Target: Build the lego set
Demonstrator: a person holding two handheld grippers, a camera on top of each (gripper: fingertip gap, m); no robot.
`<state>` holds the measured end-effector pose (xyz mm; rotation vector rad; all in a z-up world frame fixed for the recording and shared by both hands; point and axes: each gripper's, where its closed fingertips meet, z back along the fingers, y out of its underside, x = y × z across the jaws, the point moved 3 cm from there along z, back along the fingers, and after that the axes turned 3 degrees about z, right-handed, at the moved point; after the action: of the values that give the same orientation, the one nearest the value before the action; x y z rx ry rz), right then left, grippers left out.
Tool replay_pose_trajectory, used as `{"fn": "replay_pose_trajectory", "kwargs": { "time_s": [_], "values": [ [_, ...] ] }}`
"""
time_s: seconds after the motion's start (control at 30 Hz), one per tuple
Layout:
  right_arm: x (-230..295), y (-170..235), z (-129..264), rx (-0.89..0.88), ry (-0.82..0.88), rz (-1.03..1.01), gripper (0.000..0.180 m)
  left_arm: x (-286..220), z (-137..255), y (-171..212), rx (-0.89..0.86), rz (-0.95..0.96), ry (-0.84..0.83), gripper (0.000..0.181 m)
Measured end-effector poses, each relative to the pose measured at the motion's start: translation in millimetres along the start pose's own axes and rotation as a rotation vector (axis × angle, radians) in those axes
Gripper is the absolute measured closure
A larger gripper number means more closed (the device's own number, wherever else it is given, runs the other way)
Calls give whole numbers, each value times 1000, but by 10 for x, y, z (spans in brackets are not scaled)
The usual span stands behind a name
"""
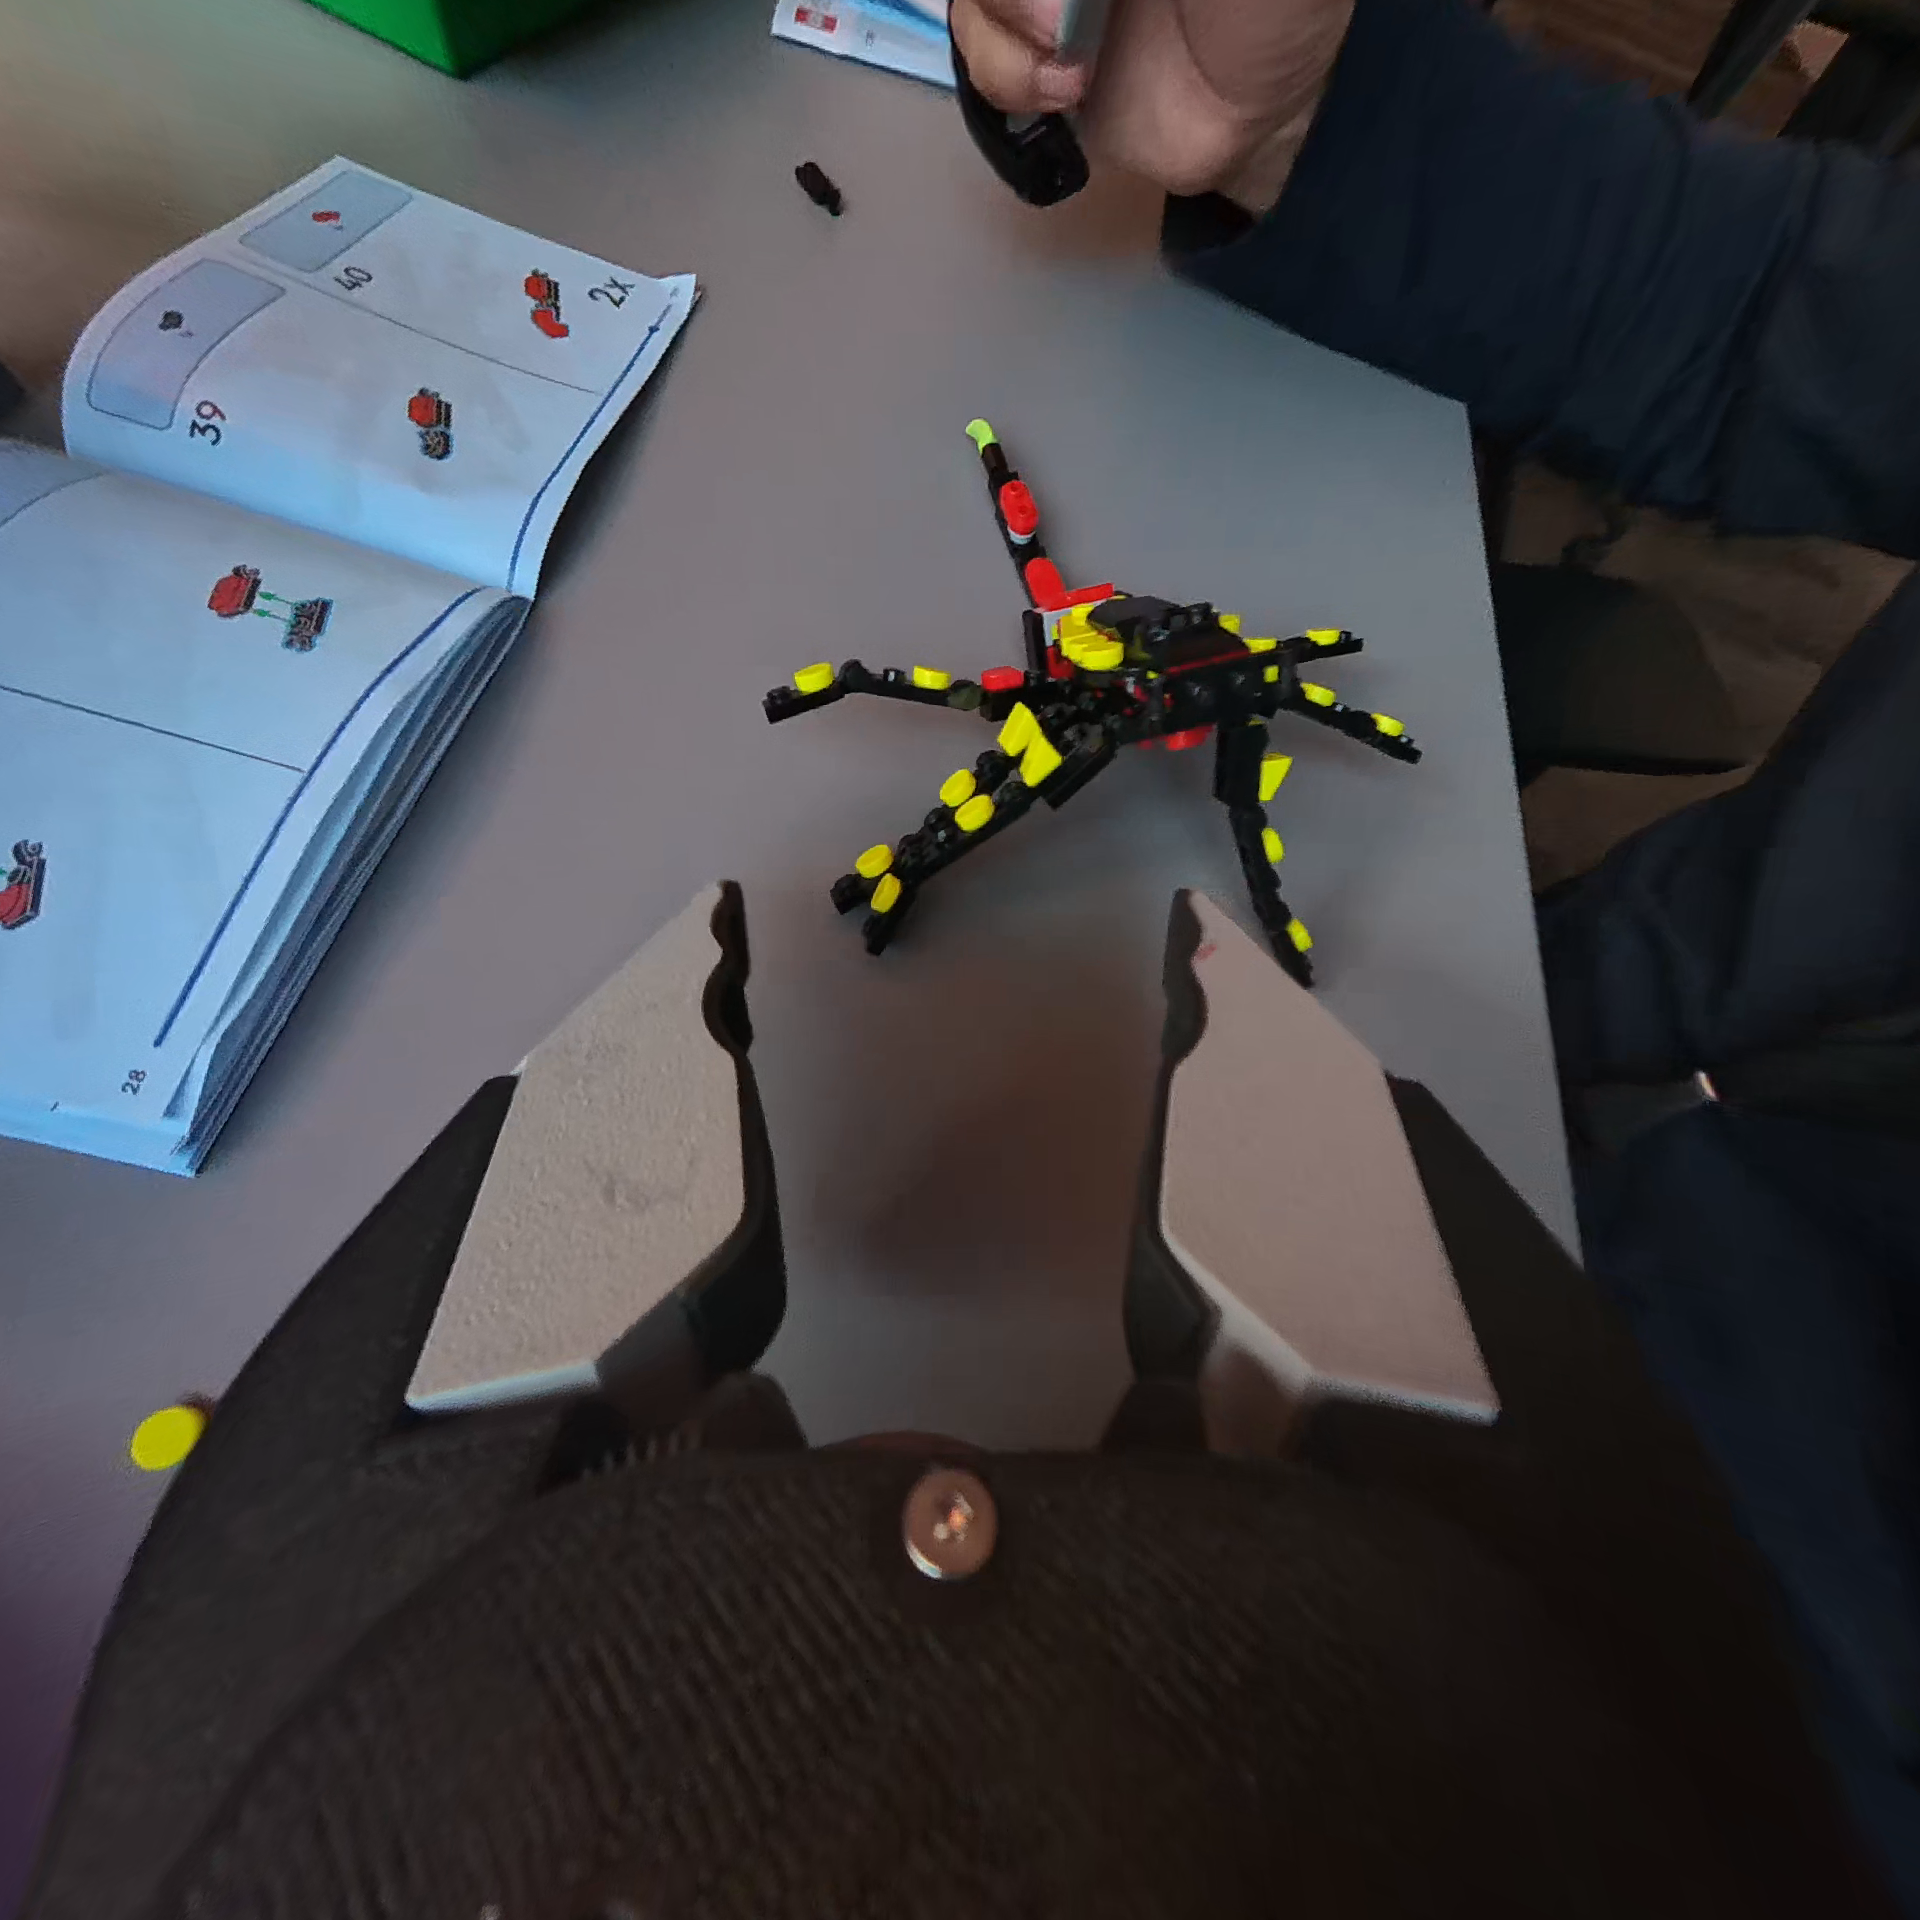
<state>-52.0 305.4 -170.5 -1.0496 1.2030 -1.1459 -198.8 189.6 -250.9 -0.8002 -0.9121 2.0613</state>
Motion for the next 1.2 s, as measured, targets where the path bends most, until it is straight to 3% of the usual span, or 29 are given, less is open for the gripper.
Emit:
{"fn": "replay_pose_trajectory", "kwargs": {
  "time_s": [0.03,0.4,0.5,1.2],
  "values": [
    [-44,45,-1,7,33,17,128,15,-4,-16,-13,-9,-9,103],
    [-150,98,-3,27,73,40,134,35,66,-39,-59,111,81,104],
    [-196,134,18,32,98,60,157,13,60,-26,-48,105,93,104],
    [-294,272,55,77,140,44,159,18,61,7,-27,164,139,110]
  ]
}}
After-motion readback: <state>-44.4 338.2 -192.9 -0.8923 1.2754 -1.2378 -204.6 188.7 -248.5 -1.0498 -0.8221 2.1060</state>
